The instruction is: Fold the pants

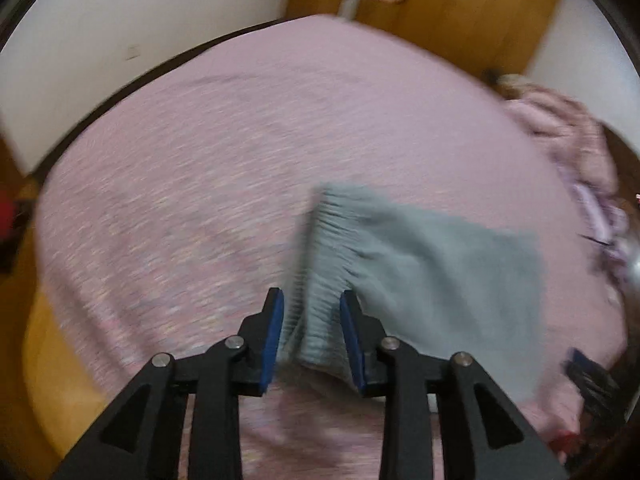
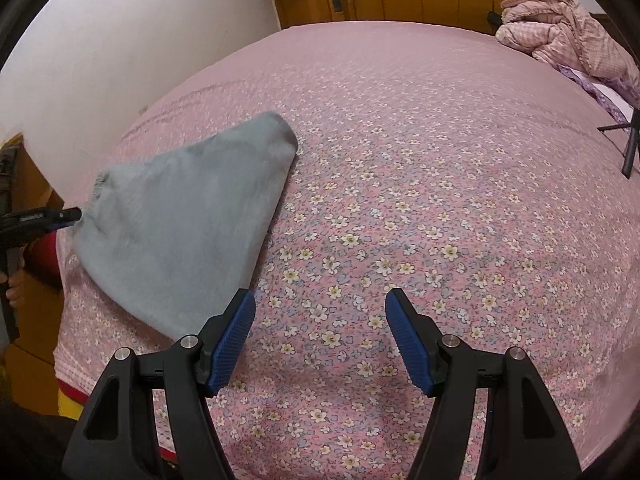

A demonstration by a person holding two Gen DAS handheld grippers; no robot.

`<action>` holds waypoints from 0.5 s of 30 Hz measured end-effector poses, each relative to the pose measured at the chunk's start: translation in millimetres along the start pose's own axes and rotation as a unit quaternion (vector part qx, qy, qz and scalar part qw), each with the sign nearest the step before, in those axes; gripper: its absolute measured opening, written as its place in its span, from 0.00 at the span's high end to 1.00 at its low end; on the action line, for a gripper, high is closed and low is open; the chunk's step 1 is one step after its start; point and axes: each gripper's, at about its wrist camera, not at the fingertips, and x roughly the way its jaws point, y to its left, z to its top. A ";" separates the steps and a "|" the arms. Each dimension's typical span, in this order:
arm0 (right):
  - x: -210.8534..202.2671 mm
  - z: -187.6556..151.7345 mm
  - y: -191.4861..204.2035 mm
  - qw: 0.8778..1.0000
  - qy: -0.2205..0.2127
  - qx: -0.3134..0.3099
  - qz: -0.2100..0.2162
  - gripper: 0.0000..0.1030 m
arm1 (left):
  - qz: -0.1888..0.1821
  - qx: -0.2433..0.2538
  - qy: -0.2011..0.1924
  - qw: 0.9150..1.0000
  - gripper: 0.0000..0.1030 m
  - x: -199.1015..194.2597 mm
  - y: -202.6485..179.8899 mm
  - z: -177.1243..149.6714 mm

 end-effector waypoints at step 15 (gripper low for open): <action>41.3 96.9 33.9 0.995 -0.012 -0.001 0.096 0.61 | -0.054 0.057 -0.042 0.996 0.77 -26.7 -49.6 -6.3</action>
